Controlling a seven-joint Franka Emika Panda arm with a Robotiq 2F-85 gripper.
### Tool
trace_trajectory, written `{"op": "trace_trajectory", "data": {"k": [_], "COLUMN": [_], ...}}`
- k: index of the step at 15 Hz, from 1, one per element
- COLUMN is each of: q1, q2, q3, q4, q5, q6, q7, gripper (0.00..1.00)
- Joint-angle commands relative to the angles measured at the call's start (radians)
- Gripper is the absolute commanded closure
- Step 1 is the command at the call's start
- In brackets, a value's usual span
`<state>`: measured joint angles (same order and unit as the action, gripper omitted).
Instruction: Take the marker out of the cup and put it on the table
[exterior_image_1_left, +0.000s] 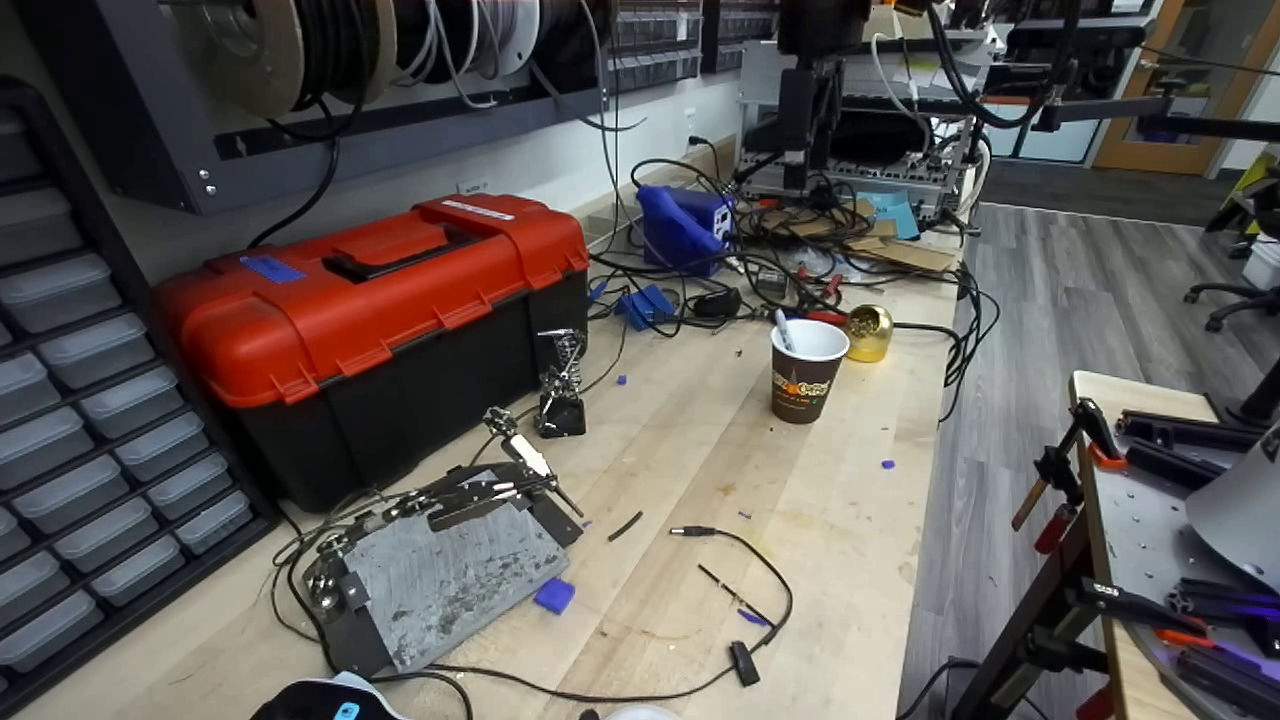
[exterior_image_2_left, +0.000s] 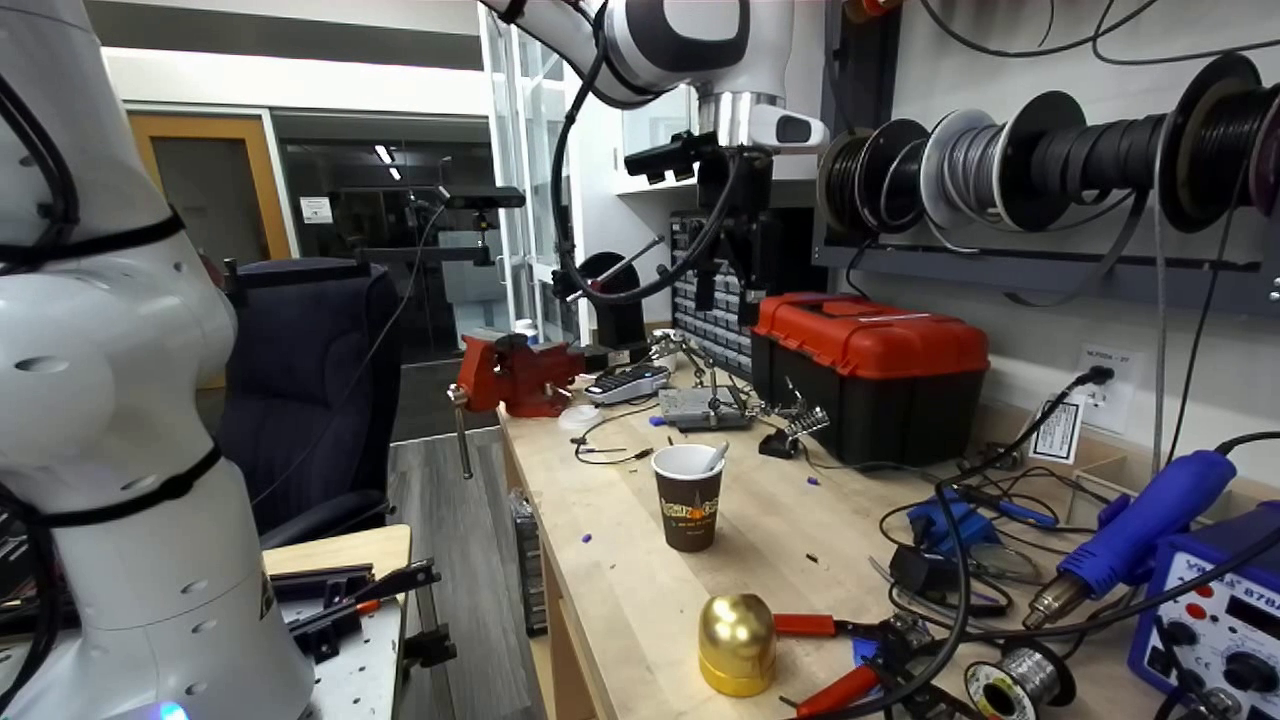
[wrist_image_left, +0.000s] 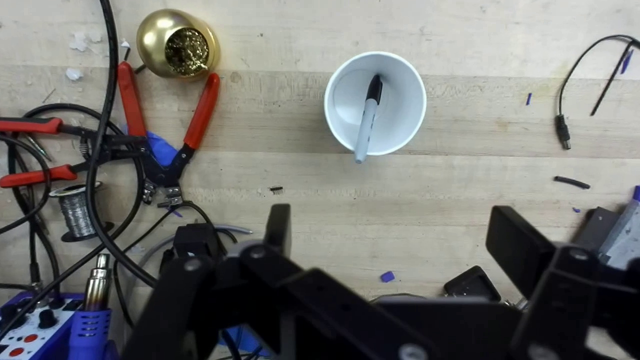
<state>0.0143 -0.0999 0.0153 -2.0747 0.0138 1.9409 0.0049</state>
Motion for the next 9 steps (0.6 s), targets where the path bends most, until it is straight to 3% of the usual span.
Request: {"op": "trace_trajectory", "data": {"k": [1, 9], "q1": [0.001, -0.002], "q2": [0.069, 0.173], "q3": [0.000, -0.002], "q4": [0.061, 0.094], "q5": [0.008, 0.019], "q6": [-0.028, -0.022], "q7": [0.000, -0.005], "gripper": [0.00, 0.00]}}
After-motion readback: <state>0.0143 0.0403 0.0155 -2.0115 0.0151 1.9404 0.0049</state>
